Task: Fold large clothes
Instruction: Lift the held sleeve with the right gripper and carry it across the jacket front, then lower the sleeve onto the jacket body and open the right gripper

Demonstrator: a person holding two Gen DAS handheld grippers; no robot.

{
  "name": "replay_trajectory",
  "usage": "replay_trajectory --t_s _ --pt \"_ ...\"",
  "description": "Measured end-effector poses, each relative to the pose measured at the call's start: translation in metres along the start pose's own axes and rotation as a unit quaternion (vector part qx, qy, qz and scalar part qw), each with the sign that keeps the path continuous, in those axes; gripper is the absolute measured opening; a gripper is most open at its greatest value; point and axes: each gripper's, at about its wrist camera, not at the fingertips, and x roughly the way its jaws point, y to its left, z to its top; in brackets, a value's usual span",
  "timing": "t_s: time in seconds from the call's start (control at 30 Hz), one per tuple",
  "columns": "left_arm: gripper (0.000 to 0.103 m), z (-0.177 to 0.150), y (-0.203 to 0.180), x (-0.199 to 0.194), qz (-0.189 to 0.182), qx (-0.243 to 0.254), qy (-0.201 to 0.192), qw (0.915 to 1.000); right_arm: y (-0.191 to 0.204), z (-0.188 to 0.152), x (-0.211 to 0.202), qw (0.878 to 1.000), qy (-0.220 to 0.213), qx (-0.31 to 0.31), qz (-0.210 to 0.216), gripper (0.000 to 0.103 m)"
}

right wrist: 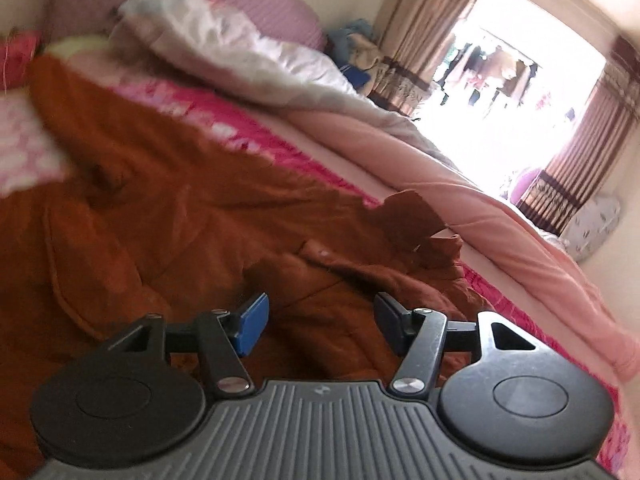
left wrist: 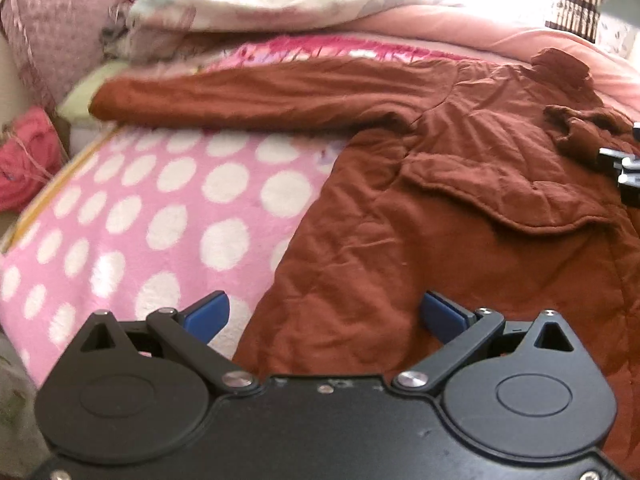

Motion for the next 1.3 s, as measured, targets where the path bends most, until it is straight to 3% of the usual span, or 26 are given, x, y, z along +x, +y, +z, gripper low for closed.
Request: replay_trajectory --t_s 0.17,0.37,0.47,0.57,0.67,0.7,0.73,0.83,0.93,1.07,1.3 --pt "0.103 0.006 0.015 0.009 -0.023 -0.042 0.016 0.9987 0.01 -0.006 0.017 1.0 0.021 -0.016 -0.014 0.069" --pt "0.103 0.02 0.013 0.015 -0.024 -0.039 0.017 0.9988 0.009 -0.014 0.021 0.999 0.032 -0.009 -0.009 0.02" --pt "0.103 0.032 0.012 0.014 -0.042 -0.038 0.006 0.9984 0.005 -0.014 0.013 1.0 0.017 0.005 -0.01 0.013" --pt "0.103 0.052 -0.002 0.009 -0.105 -0.001 -0.025 0.9942 0.002 -0.014 0.003 1.0 0.002 0.011 -0.003 0.011" --pt "0.103 0.076 -0.021 0.013 -0.212 0.063 -0.045 0.9743 -0.004 -0.015 -0.006 1.0 -0.006 0.023 0.017 0.011" --pt "0.103 0.084 -0.027 0.019 -0.228 0.081 -0.039 0.9695 -0.005 -0.016 -0.008 0.999 -0.008 0.028 0.024 0.011" --pt "0.103 0.091 -0.033 0.027 -0.226 0.094 -0.032 0.969 -0.005 -0.016 -0.01 0.999 -0.01 0.03 0.027 0.011" --pt "0.103 0.108 -0.05 0.057 -0.166 0.14 -0.033 0.9756 -0.003 -0.016 -0.016 0.999 -0.016 0.031 0.031 0.01" --pt "0.103 0.12 -0.05 0.084 -0.113 0.131 -0.025 0.9846 0.002 -0.015 -0.019 0.999 -0.019 0.027 0.034 0.01" --pt "0.103 0.121 -0.044 0.115 -0.11 0.1 0.006 0.9888 0.01 -0.011 -0.017 0.999 -0.02 0.02 0.034 0.01" --pt "0.103 0.122 -0.045 0.115 -0.116 0.092 -0.008 0.9889 0.025 0.017 -0.021 0.997 -0.054 0.025 0.056 0.01"
